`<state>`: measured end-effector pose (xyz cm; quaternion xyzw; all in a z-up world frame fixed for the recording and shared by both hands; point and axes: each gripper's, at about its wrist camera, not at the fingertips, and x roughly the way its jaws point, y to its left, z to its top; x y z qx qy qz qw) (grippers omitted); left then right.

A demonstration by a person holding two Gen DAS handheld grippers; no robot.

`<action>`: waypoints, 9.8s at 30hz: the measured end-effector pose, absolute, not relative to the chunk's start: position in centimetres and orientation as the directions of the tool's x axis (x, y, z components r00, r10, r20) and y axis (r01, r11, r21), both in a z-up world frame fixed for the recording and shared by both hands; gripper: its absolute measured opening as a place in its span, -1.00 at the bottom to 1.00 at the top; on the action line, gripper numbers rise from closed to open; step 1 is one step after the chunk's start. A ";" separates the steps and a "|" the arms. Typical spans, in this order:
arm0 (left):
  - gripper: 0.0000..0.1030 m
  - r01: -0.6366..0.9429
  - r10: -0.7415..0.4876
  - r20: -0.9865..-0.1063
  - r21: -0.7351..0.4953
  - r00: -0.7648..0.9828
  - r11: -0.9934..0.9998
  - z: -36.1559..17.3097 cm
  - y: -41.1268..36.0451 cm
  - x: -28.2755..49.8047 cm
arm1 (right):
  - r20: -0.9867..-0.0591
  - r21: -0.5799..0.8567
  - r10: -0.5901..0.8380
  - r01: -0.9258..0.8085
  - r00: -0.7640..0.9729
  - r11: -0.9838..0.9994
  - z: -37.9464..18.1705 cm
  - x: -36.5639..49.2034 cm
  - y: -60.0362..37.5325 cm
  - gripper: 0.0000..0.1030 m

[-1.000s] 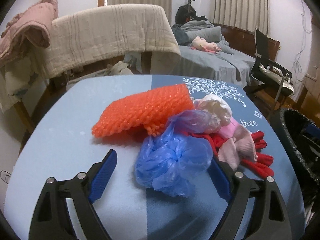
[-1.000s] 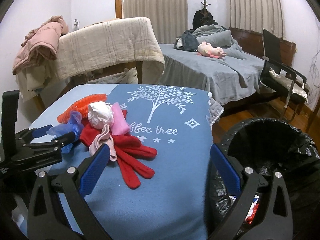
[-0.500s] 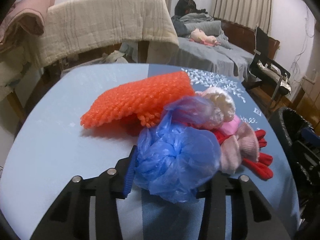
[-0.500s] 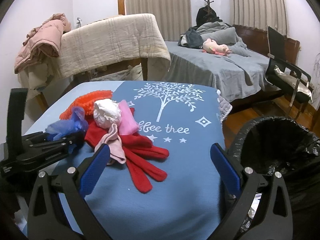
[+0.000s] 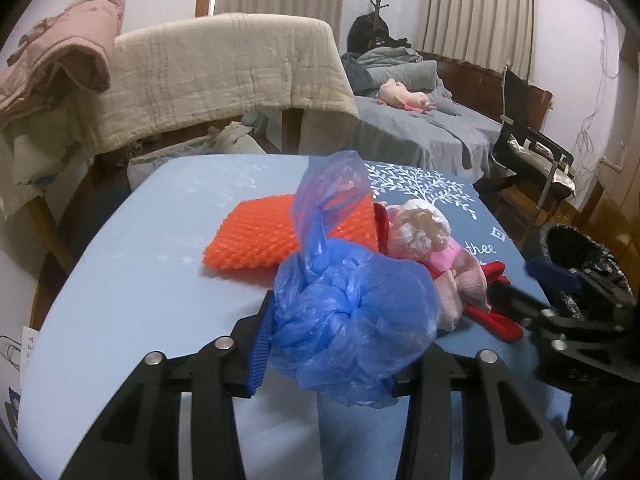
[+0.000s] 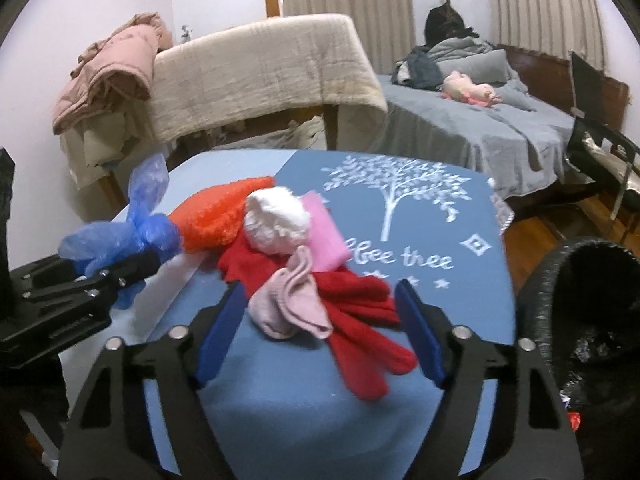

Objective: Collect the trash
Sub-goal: 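Grasp the pink sock with the right tool while the left tool holds the blue bag, then carry the pink sock and blue bag over the bin and open both tools, then move the right tool back to the table and grasp the white tissue, then grasp an orange foam net with the left tool while the right tool holds the tissue, then carry the orange net and white tissue over the bin and open both tools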

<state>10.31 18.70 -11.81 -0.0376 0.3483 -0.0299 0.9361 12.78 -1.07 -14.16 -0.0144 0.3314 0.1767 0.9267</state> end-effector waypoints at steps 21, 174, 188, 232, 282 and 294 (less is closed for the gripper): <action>-0.16 0.012 -0.053 -0.633 -0.070 0.772 0.997 -11.7 19.2 9.6 | -0.670 0.133 0.388 -0.413 0.632 0.901 -15.3 13.6 0.4 -0.79; 0.75 0.094 -0.084 -0.542 -0.010 0.836 0.995 -8.7 12.2 10.2 | -0.520 0.076 0.128 -0.103 0.845 0.992 -9.2 10.5 -13.3 0.89; 0.74 -0.074 0.060 -0.549 -0.005 0.834 0.997 -10.4 19.4 11.6 | -0.535 0.075 0.252 -0.251 0.806 0.965 -11.2 15.5 -4.7 0.89; 0.66 -0.021 -0.035 -0.652 -0.079 0.758 0.997 -13.7 20.2 18.0 | -0.581 0.137 0.422 -0.427 0.696 0.894 -12.1 17.3 -0.6 -0.58; -0.79 0.051 -0.077 -0.471 -0.068 0.879 0.996 -5.3 16.1 11.5 | -0.484 0.153 0.398 -0.372 0.779 0.915 -7.0 12.3 -5.7 -0.58; -0.79 0.156 -0.170 -0.465 -0.068 0.869 0.985 -4.6 11.0 10.6 | -0.473 0.156 0.334 -0.295 0.816 0.943 -6.1 10.5 -10.3 -0.58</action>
